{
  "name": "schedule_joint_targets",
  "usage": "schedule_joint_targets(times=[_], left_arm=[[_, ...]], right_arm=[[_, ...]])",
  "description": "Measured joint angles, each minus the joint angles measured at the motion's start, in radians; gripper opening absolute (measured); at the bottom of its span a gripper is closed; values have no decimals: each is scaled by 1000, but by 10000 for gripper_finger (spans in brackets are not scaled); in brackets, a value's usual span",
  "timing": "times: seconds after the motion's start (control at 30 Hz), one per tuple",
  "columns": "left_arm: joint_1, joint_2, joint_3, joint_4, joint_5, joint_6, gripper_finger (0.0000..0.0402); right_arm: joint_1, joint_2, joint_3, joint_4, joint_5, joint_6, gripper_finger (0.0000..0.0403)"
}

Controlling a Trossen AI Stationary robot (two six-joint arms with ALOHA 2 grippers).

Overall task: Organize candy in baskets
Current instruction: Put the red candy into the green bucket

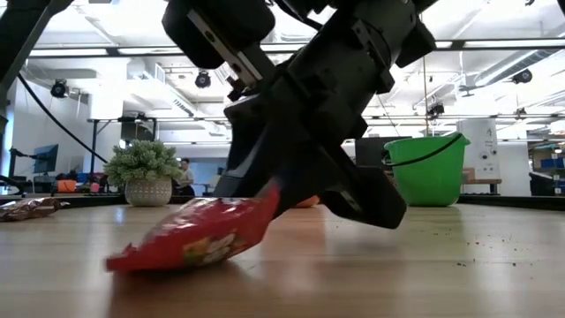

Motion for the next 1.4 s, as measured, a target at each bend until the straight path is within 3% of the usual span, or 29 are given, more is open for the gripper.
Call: schedule_joint_targets(times=[0.33, 1.0, 1.4], left_arm=[[0, 0, 0, 0, 0, 0, 162], [0, 0, 0, 0, -2, -23, 162], [0, 0, 0, 0, -2, -23, 162]], right_arm=[[-16, -94, -2, -56, 38, -90, 9], [-115, -408, 0, -508, 344, -269, 8], [-233, -535, 0, -800, 395, -371, 8]])
